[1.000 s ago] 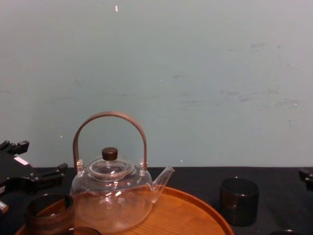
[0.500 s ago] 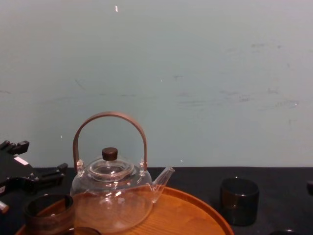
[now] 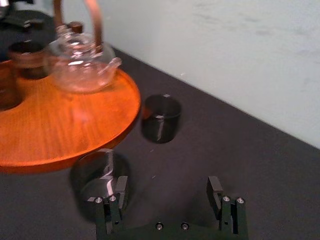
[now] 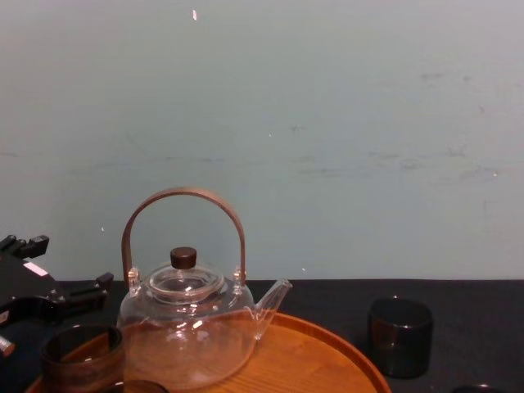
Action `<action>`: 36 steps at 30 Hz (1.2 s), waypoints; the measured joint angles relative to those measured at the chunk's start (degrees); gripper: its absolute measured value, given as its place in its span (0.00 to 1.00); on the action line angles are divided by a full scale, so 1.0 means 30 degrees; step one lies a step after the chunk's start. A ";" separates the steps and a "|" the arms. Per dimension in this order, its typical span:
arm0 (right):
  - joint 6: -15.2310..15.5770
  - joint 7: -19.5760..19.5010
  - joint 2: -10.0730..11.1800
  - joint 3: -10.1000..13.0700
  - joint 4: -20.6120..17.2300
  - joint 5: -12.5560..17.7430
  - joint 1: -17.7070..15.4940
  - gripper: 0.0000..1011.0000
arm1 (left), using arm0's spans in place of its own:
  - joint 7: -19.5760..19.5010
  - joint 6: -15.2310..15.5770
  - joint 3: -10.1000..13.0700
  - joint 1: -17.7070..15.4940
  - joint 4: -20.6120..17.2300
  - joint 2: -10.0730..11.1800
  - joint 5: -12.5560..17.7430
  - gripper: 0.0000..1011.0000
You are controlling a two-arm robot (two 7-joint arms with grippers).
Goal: Pick up the glass from the table and place it on the tray.
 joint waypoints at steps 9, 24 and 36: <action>0.0159 0.1972 0.0770 0.0055 -0.0099 -0.0068 -0.0550 0.99 | 0.0000 0.0000 -0.0001 0.0000 -0.0001 0.0000 -0.0001 0.99; 0.0825 0.3549 0.0680 -0.0205 0.0059 -0.0843 -0.0496 0.99 | 0.0000 -0.0001 0.0000 0.0000 0.0000 0.0001 0.0000 0.99; 0.1219 0.4283 -0.0214 -0.0638 0.0450 -0.1083 0.0208 0.99 | 0.0000 -0.0001 -0.0001 -0.0001 0.0000 0.0000 0.0000 0.99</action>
